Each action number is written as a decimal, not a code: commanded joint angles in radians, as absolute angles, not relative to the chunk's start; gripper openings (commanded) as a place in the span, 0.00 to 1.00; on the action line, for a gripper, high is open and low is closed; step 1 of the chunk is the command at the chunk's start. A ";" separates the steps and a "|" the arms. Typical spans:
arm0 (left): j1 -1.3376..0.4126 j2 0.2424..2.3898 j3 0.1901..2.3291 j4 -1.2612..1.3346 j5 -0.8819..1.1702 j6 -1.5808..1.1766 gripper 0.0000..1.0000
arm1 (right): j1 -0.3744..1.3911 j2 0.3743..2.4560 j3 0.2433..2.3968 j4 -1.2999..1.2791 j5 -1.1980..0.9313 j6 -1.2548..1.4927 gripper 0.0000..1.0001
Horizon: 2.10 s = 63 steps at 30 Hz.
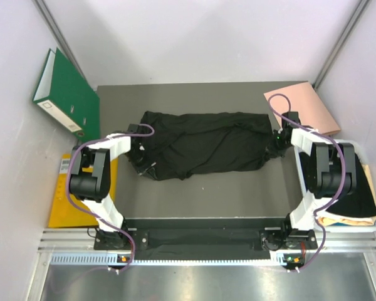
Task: Fold and stack the t-shirts
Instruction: Grap the side of the flattened tshirt closest away from the robot with both arms
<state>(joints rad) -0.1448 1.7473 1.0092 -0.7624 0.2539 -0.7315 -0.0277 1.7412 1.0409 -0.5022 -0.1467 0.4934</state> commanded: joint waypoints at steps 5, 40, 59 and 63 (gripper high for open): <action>-0.152 1.660 1.110 -0.725 0.163 -0.692 0.00 | -0.008 1.698 0.971 -0.396 -0.230 0.462 0.00; -0.173 1.445 1.086 -0.624 0.187 -0.703 0.51 | -0.008 1.865 1.130 -0.380 -0.347 0.422 0.03; -0.273 1.799 1.032 -0.430 0.270 -0.735 0.61 | -0.008 1.907 1.189 -0.402 -0.371 0.408 0.04; -0.299 1.873 1.094 -0.425 0.247 -0.739 0.60 | -0.008 1.907 1.180 -0.403 -0.370 0.405 0.04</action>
